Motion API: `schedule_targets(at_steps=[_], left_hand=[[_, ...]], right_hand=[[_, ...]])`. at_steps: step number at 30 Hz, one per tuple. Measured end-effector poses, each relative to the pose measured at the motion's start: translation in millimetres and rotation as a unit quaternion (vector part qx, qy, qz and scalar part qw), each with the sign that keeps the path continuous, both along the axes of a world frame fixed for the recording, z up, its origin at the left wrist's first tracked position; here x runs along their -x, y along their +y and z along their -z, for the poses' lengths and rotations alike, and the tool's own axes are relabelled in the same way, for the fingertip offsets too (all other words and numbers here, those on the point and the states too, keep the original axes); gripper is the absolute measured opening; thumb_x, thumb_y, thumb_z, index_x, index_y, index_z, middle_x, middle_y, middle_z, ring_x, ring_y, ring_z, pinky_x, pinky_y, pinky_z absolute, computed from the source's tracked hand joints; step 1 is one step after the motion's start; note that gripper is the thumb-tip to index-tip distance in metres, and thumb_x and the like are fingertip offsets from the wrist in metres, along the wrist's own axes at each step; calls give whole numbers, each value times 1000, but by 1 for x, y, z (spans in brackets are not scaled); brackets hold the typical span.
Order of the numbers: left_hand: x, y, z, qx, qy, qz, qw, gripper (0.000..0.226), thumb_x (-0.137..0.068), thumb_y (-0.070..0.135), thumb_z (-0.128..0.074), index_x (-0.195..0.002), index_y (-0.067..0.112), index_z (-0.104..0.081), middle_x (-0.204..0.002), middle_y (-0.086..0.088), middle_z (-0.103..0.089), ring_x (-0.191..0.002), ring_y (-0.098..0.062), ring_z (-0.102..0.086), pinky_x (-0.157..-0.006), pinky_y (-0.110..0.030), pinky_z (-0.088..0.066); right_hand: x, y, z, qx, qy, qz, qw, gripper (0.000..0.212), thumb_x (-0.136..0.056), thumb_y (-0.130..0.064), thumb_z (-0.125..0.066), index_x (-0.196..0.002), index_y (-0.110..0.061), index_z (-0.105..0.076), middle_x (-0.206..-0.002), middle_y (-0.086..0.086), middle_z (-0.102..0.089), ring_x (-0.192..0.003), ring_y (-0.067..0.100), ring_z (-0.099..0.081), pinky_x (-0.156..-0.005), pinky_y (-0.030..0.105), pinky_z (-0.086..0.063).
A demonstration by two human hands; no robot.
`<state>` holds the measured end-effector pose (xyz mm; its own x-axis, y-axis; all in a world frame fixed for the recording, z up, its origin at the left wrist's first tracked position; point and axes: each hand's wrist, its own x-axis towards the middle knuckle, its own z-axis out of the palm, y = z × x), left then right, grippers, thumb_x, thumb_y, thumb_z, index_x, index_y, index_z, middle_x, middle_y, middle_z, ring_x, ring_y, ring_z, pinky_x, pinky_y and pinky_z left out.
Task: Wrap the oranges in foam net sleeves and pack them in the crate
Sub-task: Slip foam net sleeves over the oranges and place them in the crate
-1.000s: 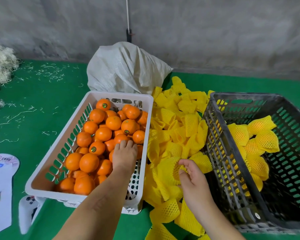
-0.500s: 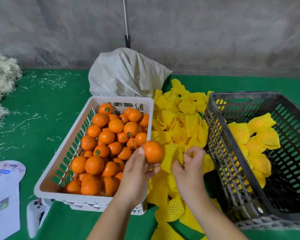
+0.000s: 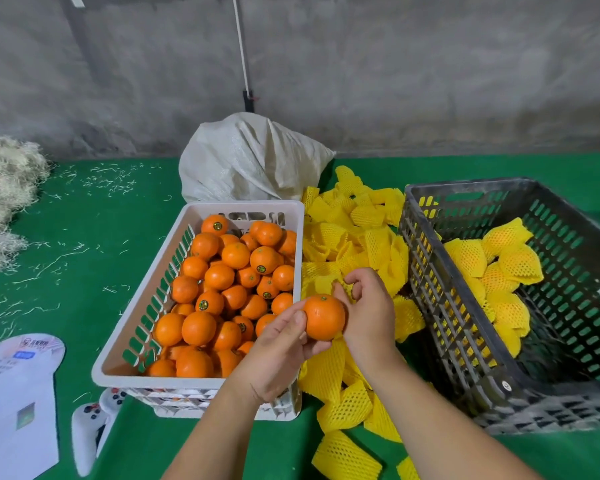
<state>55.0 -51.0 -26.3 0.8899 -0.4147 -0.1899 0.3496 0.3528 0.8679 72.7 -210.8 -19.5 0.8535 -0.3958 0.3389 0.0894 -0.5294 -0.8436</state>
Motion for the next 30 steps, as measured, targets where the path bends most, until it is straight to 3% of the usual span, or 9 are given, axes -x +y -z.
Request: schedule_targets(at_steps=[4,7,10,12,15,18,21,26,30], left_hand=[[-1,2,0,-12,-4,46,999,102,-71,60,-91,-149,6,-52,-138,-14,-67,-121,-27,-68,-87,-32,-61],[-1,1,0,-6,3,30,1000,100,-69,62,-91,-139,-3,-59,-129,-20,-69,-102,-25,-72,-80,-30,-62],[0,-2,2,-7,-6,-16,1000,88,-71,65,-88,-128,1,-69,-119,-17,-73,-90,-21,-70,-77,-28,-59],[1,-5,3,-5,-19,-55,998,77,-76,62,-86,-128,7,-70,-121,-13,-73,-96,-22,-70,-79,-29,-58],[2,-10,8,-19,-45,-127,991,66,-82,49,-82,-133,19,-53,-117,-6,-72,-107,-27,-71,-82,-34,-59],[6,-14,14,-50,-77,-163,982,81,-78,58,-87,-138,29,-39,-117,-7,-67,-114,-30,-70,-86,-41,-59],[7,-13,16,-82,-95,-183,975,75,-84,63,-80,-147,41,-45,-120,-2,-68,-108,-25,-69,-88,-40,-57],[4,-5,16,-111,-106,-92,984,66,-86,59,-80,-144,35,-60,-145,-10,-59,-126,-30,-64,-94,-38,-55],[9,-7,16,-141,-139,-69,978,62,-87,41,-87,-140,32,-57,-132,-10,-67,-119,-33,-67,-101,-51,-57]], right_hand=[[3,-4,9,22,35,-38,998,20,-92,-20,-74,-97,-26,-56,-84,-16,-49,-81,12,-52,-64,26,-44],[6,-5,9,-10,54,-101,993,20,-92,-11,-72,-97,-27,-62,-99,-12,-60,-95,11,-57,-75,24,-44],[9,-14,1,-66,67,-118,989,27,-94,-7,-68,-97,-34,-65,-102,-13,-62,-90,8,-60,-76,26,-46],[13,-19,-4,-93,83,-134,983,23,-97,-12,-67,-100,-35,-68,-97,-12,-66,-84,9,-61,-71,27,-47],[25,-21,-8,-122,87,-123,981,18,-97,-15,-67,-101,-32,-70,-96,-12,-69,-93,11,-64,-75,30,-52],[39,-18,-13,-134,61,-101,984,18,-98,-15,-65,-102,-32,-69,-100,-16,-69,-96,1,-63,-78,27,-52],[49,-9,-17,-116,21,-101,988,18,-98,-15,-65,-106,-30,-68,-100,-14,-69,-92,6,-65,-75,28,-53],[47,0,-19,-78,-8,-99,992,17,-98,-13,-64,-112,-23,-66,-106,-9,-65,-94,10,-63,-77,33,-54],[40,-8,-27,-49,23,-108,993,16,-99,-13,-62,-111,-22,-67,-107,-6,-65,-97,11,-62,-80,34,-53]])
